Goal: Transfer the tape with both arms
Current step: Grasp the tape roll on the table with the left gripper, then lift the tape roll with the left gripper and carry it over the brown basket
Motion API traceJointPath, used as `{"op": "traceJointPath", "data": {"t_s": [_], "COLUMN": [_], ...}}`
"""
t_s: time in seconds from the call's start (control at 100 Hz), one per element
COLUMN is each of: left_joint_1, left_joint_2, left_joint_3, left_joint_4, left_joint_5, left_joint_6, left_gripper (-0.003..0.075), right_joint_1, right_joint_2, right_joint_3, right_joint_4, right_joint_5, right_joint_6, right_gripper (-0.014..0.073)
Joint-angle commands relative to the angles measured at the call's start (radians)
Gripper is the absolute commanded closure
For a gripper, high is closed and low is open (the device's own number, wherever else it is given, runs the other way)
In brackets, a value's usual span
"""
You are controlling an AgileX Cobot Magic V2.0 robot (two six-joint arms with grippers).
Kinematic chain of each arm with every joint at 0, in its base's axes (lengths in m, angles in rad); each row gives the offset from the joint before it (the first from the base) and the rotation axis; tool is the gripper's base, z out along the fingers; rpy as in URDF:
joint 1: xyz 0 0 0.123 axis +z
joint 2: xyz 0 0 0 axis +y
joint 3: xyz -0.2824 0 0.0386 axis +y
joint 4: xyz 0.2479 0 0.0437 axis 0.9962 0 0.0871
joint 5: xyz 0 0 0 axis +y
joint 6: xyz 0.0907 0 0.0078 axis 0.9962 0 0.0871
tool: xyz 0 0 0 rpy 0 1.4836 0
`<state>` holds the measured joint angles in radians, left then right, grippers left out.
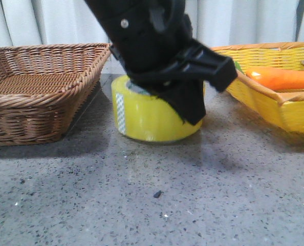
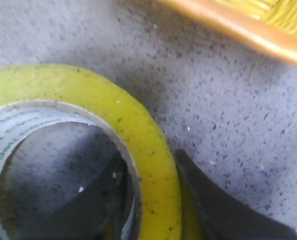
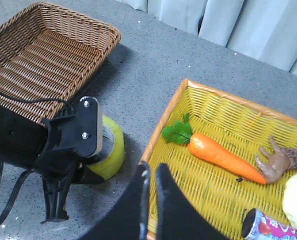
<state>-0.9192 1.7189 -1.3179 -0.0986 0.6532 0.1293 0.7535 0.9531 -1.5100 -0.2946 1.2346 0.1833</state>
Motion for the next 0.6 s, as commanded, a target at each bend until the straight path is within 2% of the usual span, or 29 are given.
{"op": "traceJointPath", "data": {"t_s": [0.0, 0.16, 0.24, 0.43, 0.59], "left_joint_1": [0.003, 0.007, 0.024, 0.115, 0.198], "left_joint_2": [-0.076, -0.158, -0.214, -0.346, -0.378], "left_joint_3": [-0.079, -0.121, -0.127, -0.122, -0.048], "left_joint_4": [0.005, 0.040, 0.051, 0.064, 0.066], "left_joint_5": [-0.049, -0.046, 0.003, 0.125, 0.179], "left_joint_6": [0.000, 0.000, 0.000, 0.000, 0.000], "left_gripper": [0.0741, 0.0741, 0.0741, 0.0741, 0.0741], "right_joint_1": [-0.003, -0.003, -0.003, -0.003, -0.003], "right_joint_2": [-0.013, -0.013, -0.013, -0.013, -0.013], "right_joint_3": [-0.017, -0.017, -0.017, -0.017, -0.017], "right_joint_4": [-0.036, -0.036, -0.036, -0.036, -0.030], "right_joint_5": [-0.067, -0.067, -0.065, -0.065, -0.073], "right_joint_6": [0.001, 0.001, 0.001, 0.001, 0.003], "right_gripper": [0.0668, 0.0668, 0.0668, 0.0668, 0.0668]}}
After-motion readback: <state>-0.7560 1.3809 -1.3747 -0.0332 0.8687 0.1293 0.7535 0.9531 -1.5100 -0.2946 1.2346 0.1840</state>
